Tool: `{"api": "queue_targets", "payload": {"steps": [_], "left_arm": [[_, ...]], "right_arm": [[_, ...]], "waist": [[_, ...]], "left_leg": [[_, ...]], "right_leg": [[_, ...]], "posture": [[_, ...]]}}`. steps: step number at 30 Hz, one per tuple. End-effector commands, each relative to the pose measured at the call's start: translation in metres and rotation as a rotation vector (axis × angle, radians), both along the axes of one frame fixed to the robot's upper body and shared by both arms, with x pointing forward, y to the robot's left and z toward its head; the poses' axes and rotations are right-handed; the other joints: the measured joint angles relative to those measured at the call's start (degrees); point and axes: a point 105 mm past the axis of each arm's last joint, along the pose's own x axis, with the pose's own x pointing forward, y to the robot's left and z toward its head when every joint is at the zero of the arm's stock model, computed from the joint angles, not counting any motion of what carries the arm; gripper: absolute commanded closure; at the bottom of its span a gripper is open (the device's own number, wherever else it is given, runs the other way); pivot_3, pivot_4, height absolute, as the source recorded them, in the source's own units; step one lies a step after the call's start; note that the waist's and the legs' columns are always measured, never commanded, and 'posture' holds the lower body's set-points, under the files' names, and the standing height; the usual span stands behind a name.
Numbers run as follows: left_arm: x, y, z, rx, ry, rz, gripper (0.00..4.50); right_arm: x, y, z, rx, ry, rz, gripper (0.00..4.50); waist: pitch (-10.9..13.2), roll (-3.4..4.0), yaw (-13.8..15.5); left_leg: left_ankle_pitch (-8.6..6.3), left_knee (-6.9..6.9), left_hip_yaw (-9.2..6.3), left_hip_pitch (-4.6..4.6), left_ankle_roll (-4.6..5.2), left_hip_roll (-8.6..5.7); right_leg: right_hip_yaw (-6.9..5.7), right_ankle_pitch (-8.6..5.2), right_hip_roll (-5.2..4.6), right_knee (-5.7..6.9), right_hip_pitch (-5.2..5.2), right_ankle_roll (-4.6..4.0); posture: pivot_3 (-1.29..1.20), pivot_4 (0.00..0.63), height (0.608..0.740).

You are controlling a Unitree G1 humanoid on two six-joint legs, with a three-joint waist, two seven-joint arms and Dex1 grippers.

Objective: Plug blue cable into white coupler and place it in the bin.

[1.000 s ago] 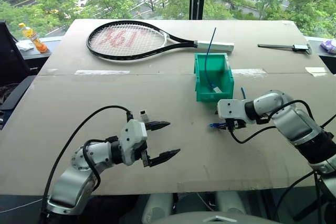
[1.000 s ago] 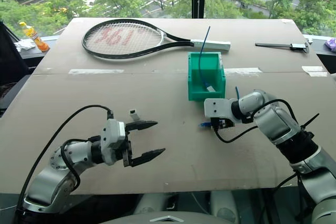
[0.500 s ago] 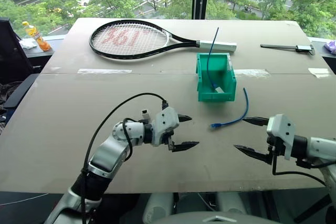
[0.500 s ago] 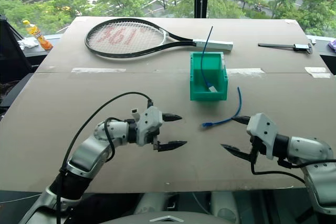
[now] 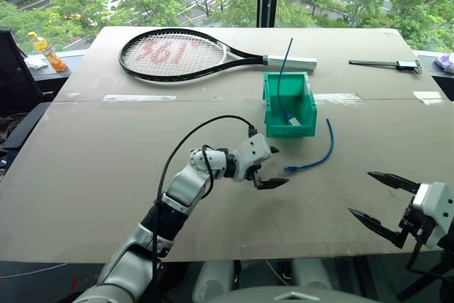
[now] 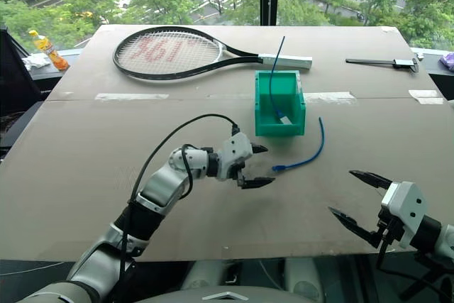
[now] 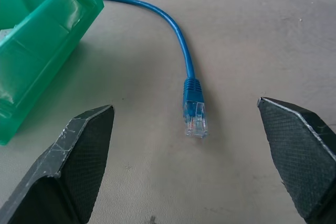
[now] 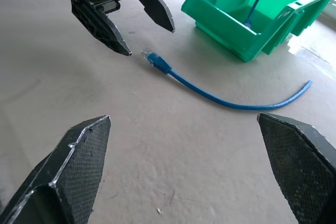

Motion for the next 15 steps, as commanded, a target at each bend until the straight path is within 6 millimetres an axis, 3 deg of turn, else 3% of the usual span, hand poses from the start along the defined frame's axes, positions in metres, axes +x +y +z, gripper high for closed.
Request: {"api": "queue_targets", "payload": {"steps": [1, 2, 5, 8, 13, 15], "left_arm": [[-0.002, -0.009, 0.002, 0.015, -0.036, -0.057, 1.25], [-0.003, -0.01, -0.002, 0.027, -0.037, -0.065, 1.49], [-0.003, -0.011, -0.006, 0.043, -0.041, -0.084, 3.19], [-0.004, -0.009, -0.007, 0.045, -0.039, -0.095, 4.47], [-0.01, -0.008, -0.001, -0.014, -0.043, -0.157, 4.47], [-0.013, -0.012, 0.014, -0.107, -0.061, -0.186, 4.47]], "right_arm": [[-0.003, -0.001, 0.009, -0.009, -0.059, -0.036, 0.0], [-0.005, -0.001, 0.007, -0.009, -0.052, -0.047, 0.0], [-0.008, 0.0, 0.002, -0.013, -0.042, -0.063, 0.0], [-0.008, 0.0, -0.002, 0.032, -0.01, -0.143, 0.0], [-0.004, 0.017, -0.012, 0.186, 0.109, -0.246, 0.0], [-0.005, 0.03, -0.016, 0.331, 0.225, -0.277, 0.0]], "waist": [[0.0, 0.01, 0.02], [0.0, 0.01, 0.04], [0.0, 0.01, 0.06], [0.0, 0.01, 0.06], [-0.01, 0.02, 0.01], [-0.01, 0.02, 0.03]], "left_leg": [[0.0, 0.0, 0.01, 0.0, 0.0, 0.0], [0.0, 0.0, 0.0, 0.0, 0.0, 0.0], [0.0, 0.0, -0.01, -0.03, 0.0, 0.0], [0.0, 0.0, 0.0, -0.03, 0.0, 0.0], [0.0, -0.01, -0.02, -0.03, 0.0, 0.02], [0.0, -0.01, -0.04, -0.07, 0.0, 0.02]], "right_leg": [[0.01, 0.0, -0.01, 0.0, 0.0, 0.0], [0.0, 0.0, -0.02, 0.0, 0.0, 0.0], [0.0, 0.0, -0.03, -0.01, -0.02, -0.01], [0.0, 0.0, -0.05, -0.01, -0.02, -0.01], [-0.02, 0.0, -0.11, -0.01, -0.03, -0.02], [-0.06, 0.01, -0.17, -0.01, -0.06, -0.04]], "posture": [[0.0, 0.15, 0.74], [0.0, 0.15, 0.74], [0.0, 0.15, 0.74], [0.0, 0.15, 0.74], [0.0, 0.15, 0.74], [0.0, 0.15, 0.74]]}}
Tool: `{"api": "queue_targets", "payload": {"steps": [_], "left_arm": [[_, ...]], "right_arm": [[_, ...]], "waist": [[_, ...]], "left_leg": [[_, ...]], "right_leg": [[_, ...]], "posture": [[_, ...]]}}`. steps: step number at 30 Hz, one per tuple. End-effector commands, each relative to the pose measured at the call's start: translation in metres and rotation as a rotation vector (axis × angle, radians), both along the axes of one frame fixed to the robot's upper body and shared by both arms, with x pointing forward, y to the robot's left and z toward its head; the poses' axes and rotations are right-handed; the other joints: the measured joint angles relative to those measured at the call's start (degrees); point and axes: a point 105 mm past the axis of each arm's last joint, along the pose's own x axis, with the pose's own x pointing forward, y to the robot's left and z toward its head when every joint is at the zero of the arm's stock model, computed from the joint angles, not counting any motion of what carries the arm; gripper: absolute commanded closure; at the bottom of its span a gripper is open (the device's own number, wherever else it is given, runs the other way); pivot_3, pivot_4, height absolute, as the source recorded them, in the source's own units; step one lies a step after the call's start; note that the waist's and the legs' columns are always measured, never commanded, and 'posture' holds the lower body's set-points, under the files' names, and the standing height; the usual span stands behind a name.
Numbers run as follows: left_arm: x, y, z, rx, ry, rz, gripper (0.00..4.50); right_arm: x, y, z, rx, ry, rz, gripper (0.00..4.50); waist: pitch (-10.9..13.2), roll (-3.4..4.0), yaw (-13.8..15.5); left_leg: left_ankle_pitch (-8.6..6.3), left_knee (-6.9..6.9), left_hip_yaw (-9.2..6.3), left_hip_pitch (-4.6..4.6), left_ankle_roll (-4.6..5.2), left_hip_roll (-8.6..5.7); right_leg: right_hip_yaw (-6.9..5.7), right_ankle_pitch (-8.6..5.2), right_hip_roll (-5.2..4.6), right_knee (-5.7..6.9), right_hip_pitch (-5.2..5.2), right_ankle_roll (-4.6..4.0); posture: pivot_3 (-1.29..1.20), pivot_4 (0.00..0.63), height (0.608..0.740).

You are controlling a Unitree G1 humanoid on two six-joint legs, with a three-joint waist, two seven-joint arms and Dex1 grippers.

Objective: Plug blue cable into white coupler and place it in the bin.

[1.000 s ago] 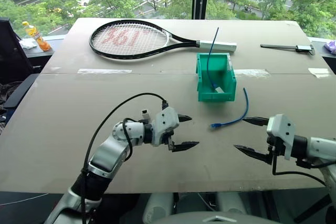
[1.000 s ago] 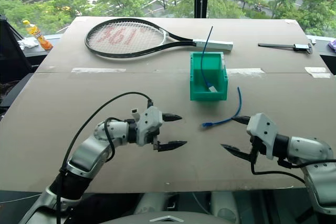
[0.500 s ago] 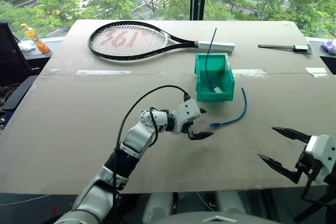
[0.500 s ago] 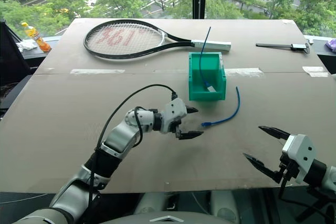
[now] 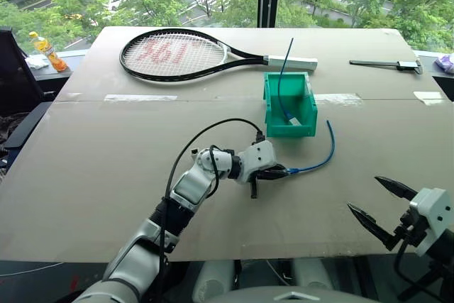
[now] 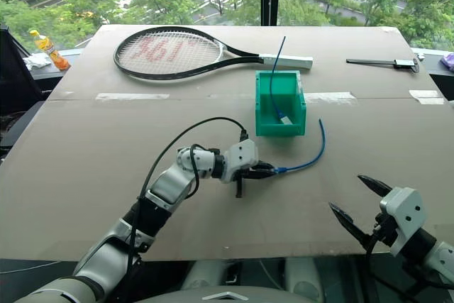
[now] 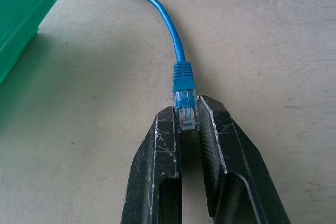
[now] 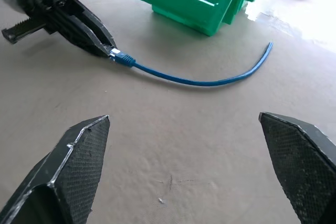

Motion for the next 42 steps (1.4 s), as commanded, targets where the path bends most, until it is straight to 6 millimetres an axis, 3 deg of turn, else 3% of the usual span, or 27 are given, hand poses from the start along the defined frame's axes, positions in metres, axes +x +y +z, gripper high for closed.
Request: {"api": "queue_targets", "payload": {"steps": [1, 6, 12, 13, 16, 29, 32, 37, 42], "left_arm": [[-0.005, -0.007, 0.03, -0.162, -0.044, -0.064, 4.47], [-0.009, -0.015, 0.07, -0.359, -0.201, -0.131, 4.47], [-0.008, -0.016, 0.085, -0.438, -0.342, -0.155, 4.47], [-0.008, -0.016, 0.085, -0.44, -0.35, -0.158, 4.47], [-0.008, -0.014, 0.086, -0.451, -0.373, -0.161, 4.5], [-0.005, -0.01, 0.088, -0.455, -0.421, -0.13, 4.5], [-0.006, -0.01, 0.088, -0.455, -0.428, -0.126, 4.5], [-0.006, -0.009, 0.087, -0.451, -0.432, -0.123, 4.5], [-0.007, -0.009, 0.086, -0.444, -0.425, -0.126, 4.5]], "right_arm": [[-0.001, 0.022, 0.002, 0.214, 0.114, -0.038, 0.0], [0.005, 0.063, 0.01, 0.532, 0.226, -0.085, 0.0], [0.033, 0.079, 0.05, 0.844, 0.173, -0.122, 0.0], [0.035, 0.08, 0.053, 0.864, 0.169, -0.122, 0.0], [0.042, 0.08, 0.058, 0.902, 0.17, -0.139, 1.31], [0.059, 0.091, 0.068, 0.975, 0.18, -0.115, 1.31], [0.061, 0.092, 0.068, 0.978, 0.183, -0.114, 2.11], [0.062, 0.095, 0.069, 0.986, 0.181, -0.103, 4.46], [0.063, 0.095, 0.07, 0.981, 0.175, -0.096, 4.46]], "waist": [[0.0, 0.0, 0.01], [0.0, 0.0, 0.01], [-0.01, -0.02, -0.08], [-0.01, -0.02, -0.1], [-0.01, -0.02, -0.02], [-0.01, -0.01, -0.18], [-0.01, -0.01, -0.18], [-0.01, -0.01, -0.18], [-0.01, -0.01, -0.17]], "left_leg": [[0.0, 0.0, -0.03, -0.05, 0.0, 0.01], [0.0, 0.0, -0.13, -0.15, 0.0, 0.01], [0.0, 0.02, -0.05, -0.19, 0.02, -0.07], [-0.01, 0.02, -0.04, -0.19, 0.02, -0.08], [-0.01, 0.01, -0.09, -0.24, 0.04, -0.08], [-0.01, 0.01, -0.05, -0.2, 0.06, -0.06], [-0.02, 0.01, -0.05, -0.21, 0.06, -0.06], [-0.02, 0.01, -0.05, -0.21, 0.06, -0.06], [-0.02, 0.01, -0.04, -0.21, 0.06, -0.05]], "right_leg": [[-0.01, 0.08, -0.15, 0.0, -0.03, -0.13], [-0.06, 0.13, -0.28, -0.02, -0.08, -0.2], [-0.07, 0.14, -0.11, -0.03, -0.11, -0.19], [-0.06, 0.14, -0.08, -0.03, -0.12, -0.19], [-0.08, 0.13, 0.04, -0.03, -0.12, -0.19], [-0.02, 0.14, 0.14, -0.01, -0.12, -0.16], [-0.01, 0.15, 0.14, -0.02, -0.12, -0.16], [-0.01, 0.15, 0.14, -0.01, -0.12, -0.16], [0.0, 0.15, 0.15, -0.01, -0.12, -0.16]], "posture": [[0.0, 0.15, 0.74], [0.0, 0.15, 0.74], [0.0, 0.15, 0.74], [0.0, 0.15, 0.74], [0.0, 0.15, 0.74], [0.0, 0.15, 0.74], [0.0, 0.15, 0.74], [0.0, 0.15, 0.74], [0.0, 0.15, 0.74]]}}
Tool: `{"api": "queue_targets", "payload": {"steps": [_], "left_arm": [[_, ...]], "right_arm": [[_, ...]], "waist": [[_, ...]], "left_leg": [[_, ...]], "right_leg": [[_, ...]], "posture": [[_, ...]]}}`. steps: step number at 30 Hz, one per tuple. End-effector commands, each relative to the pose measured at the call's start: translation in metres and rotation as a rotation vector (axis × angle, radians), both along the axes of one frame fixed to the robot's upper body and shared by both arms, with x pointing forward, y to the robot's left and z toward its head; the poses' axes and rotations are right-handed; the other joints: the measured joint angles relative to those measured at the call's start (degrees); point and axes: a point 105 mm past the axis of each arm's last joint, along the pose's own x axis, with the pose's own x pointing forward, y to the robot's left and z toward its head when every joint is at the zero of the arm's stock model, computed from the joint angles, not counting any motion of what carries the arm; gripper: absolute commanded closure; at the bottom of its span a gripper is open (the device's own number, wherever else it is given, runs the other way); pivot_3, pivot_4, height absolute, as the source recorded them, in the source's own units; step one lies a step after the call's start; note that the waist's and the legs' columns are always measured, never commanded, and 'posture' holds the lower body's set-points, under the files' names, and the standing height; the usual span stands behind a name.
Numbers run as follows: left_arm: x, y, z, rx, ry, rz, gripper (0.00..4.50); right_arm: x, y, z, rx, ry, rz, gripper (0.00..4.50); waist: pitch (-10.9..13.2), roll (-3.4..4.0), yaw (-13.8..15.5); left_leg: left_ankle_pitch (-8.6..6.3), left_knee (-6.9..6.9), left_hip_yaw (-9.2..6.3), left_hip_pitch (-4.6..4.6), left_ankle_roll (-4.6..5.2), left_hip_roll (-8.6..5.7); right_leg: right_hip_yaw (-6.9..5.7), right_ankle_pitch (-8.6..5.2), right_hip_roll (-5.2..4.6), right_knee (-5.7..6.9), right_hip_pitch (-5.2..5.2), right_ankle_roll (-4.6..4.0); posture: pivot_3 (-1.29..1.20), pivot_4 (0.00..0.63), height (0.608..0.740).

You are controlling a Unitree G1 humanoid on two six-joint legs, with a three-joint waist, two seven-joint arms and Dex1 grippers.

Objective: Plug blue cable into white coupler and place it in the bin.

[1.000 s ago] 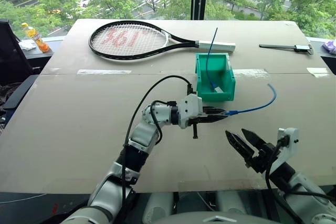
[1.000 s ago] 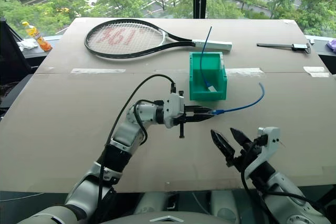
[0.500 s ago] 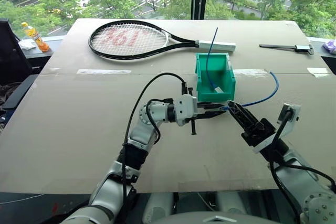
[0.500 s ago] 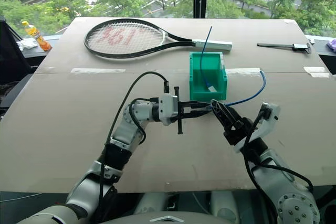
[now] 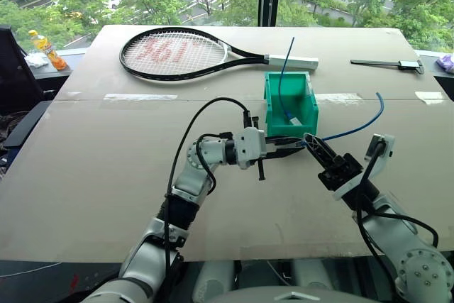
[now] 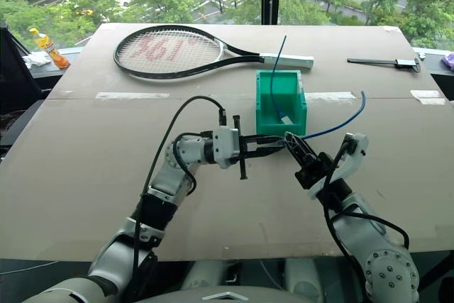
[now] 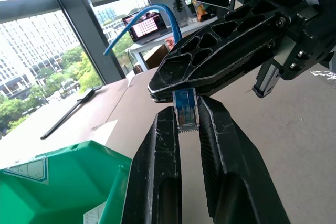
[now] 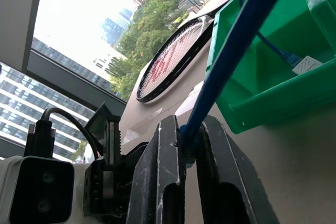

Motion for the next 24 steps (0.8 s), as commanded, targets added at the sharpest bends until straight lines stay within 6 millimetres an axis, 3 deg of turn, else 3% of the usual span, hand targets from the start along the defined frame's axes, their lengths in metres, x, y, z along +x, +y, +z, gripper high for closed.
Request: {"api": "queue_targets", "payload": {"steps": [1, 4, 10, 14, 19, 24], "left_arm": [[-0.004, -0.001, 0.008, -0.018, -0.034, -0.014, 4.5], [-0.006, 0.003, 0.008, -0.024, 0.032, -0.04, 4.5], [-0.003, 0.023, 0.021, -0.05, 0.128, 0.027, 1.71], [-0.007, 0.055, 0.029, -0.014, 0.243, 0.105, 0.04], [0.001, 0.118, 0.036, -0.036, 0.377, 0.381, 0.04], [-0.006, 0.172, 0.013, -0.029, 0.49, 0.446, 0.04]], "right_arm": [[-0.002, 0.0, 0.011, 0.005, -0.046, 0.004, 4.46], [-0.001, 0.001, 0.011, -0.008, -0.051, 0.01, 4.46], [0.0, 0.001, 0.013, -0.032, -0.068, 0.026, 4.5], [0.003, -0.005, 0.015, -0.021, -0.083, 0.034, 4.5], [0.01, -0.009, 0.012, -0.017, -0.089, 0.058, 4.5], [0.017, 0.0, 0.004, -0.031, -0.082, 0.118, 4.5]], "waist": [[0.0, 0.0, 0.0], [0.0, 0.0, -0.02], [0.01, 0.01, -0.12], [0.01, 0.02, -0.34], [0.04, 0.04, -0.83], [0.05, 0.04, -1.01]], "left_leg": [[0.0, 0.0, 0.01, 0.0, 0.0, 0.0], [0.0, 0.0, 0.01, 0.0, 0.0, 0.0], [0.0, 0.0, -0.01, 0.0, 0.0, 0.04], [0.0, -0.01, 0.0, 0.0, 0.0, 0.05], [0.0, -0.05, 0.01, 0.0, -0.01, 0.1], [0.0, -0.06, 0.09, 0.03, -0.01, 0.09]], "right_leg": [[0.0, 0.0, 0.0, 0.0, 0.0, 0.0], [0.01, 0.0, 0.0, 0.0, 0.0, 0.0], [-0.01, -0.02, 0.01, 0.01, -0.02, -0.02], [0.02, -0.06, 0.02, 0.02, -0.03, 0.05], [0.03, -0.12, 0.03, 0.02, -0.08, 0.14], [0.07, -0.13, 0.02, 0.01, -0.09, 0.14]], "posture": [[0.0, 0.15, 0.74], [0.0, 0.15, 0.74], [0.0, 0.15, 0.74], [0.0, 0.15, 0.74], [0.0, 0.15, 0.74], [0.0, 0.15, 0.74]]}}
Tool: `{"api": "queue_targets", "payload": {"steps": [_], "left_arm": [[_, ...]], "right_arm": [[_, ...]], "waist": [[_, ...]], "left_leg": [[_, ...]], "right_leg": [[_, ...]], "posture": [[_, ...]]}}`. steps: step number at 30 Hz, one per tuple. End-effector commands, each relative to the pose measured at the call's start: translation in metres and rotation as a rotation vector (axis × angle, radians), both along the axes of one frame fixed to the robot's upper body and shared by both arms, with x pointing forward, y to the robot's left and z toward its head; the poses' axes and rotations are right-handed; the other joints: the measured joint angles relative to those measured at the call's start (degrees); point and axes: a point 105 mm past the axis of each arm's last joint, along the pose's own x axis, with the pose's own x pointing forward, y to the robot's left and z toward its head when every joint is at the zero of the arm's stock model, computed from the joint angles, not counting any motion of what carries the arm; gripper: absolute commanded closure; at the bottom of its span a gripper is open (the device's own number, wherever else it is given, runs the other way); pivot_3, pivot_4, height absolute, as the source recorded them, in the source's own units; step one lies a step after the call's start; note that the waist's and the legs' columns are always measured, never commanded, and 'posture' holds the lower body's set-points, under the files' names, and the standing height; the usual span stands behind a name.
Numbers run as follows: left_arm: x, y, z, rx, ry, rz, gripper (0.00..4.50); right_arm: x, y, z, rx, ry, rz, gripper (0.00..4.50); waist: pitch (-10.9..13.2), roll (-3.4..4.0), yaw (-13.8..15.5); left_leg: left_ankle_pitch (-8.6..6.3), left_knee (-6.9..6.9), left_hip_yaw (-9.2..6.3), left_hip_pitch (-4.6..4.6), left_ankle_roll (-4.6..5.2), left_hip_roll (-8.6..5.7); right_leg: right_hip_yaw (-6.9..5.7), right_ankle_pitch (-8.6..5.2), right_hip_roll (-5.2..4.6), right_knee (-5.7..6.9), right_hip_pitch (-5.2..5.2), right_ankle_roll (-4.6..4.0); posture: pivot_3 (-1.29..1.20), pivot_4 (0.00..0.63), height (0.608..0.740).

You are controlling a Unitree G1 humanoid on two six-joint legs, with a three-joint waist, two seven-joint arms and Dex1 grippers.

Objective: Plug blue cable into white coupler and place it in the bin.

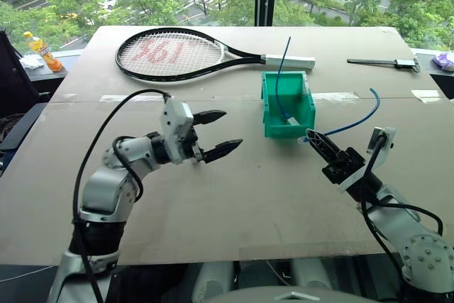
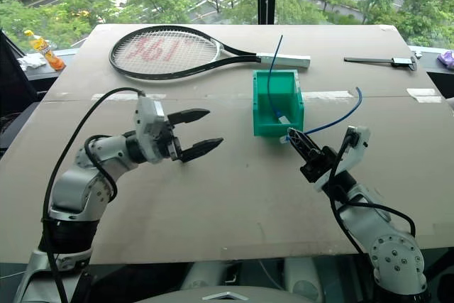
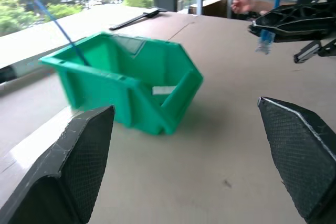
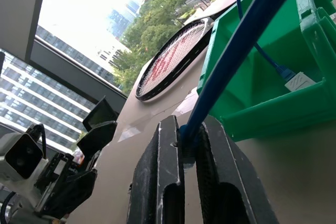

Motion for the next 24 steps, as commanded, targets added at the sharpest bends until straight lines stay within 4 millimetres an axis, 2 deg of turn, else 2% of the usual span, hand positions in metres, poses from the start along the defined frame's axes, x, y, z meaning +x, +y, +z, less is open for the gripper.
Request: {"api": "queue_targets", "payload": {"steps": [1, 3, 6, 12, 18, 24], "left_arm": [[-0.005, 0.034, -0.001, -0.002, 0.042, 0.008, 0.04], [-0.003, 0.047, -0.012, 0.056, 0.036, 0.032, 0.04], [0.001, 0.056, -0.026, 0.106, 0.045, 0.026, 0.04], [0.02, 0.057, -0.038, 0.183, 0.028, -0.037, 0.04], [0.029, 0.069, -0.052, 0.272, 0.042, -0.082, 0.04], [0.039, 0.065, -0.063, 0.309, 0.04, -0.123, 0.04]], "right_arm": [[0.0, 0.01, 0.004, -0.006, -0.039, 0.063, 4.5], [0.001, 0.016, 0.004, -0.017, -0.046, 0.093, 4.5], [0.003, 0.02, 0.004, -0.029, -0.055, 0.108, 4.5], [0.001, 0.019, 0.008, -0.034, -0.072, 0.087, 4.5], [-0.004, 0.013, 0.007, -0.046, -0.067, 0.048, 4.5], [-0.006, 0.01, 0.008, -0.052, -0.071, 0.028, 4.5]], "waist": [[0.02, 0.01, -0.12], [0.02, 0.01, 0.15], [0.02, 0.01, 0.35], [0.01, -0.03, 0.99], [0.01, -0.05, 0.72], [-0.01, -0.08, 0.9]], "left_leg": [[0.0, -0.01, -0.01, 0.0, 0.0, 0.0], [0.0, -0.01, -0.04, -0.02, 0.0, 0.01], [0.0, -0.01, 0.02, -0.02, -0.01, 0.0], [0.0, -0.01, 0.01, -0.11, 0.0, -0.03], [0.0, -0.05, 0.08, -0.11, 0.0, -0.03], [0.0, -0.04, 0.09, -0.11, 0.0, -0.02]], "right_leg": [[-0.01, 0.0, 0.02, 0.0, -0.02, 0.0], [-0.06, -0.02, 0.02, 0.01, -0.04, 0.01], [-0.01, 0.0, -0.01, 0.0, -0.05, -0.02], [-0.05, 0.11, -0.02, -0.02, -0.09, -0.19], [0.02, 0.12, -0.01, 0.0, -0.12, -0.2], [0.02, 0.13, -0.01, 0.02, -0.13, -0.18]], "posture": [[0.0, 0.15, 0.74], [0.0, 0.15, 0.74], [0.0, 0.15, 0.74], [0.0, 0.15, 0.74], [0.0, 0.15, 0.74], [0.0, 0.15, 0.74]]}}
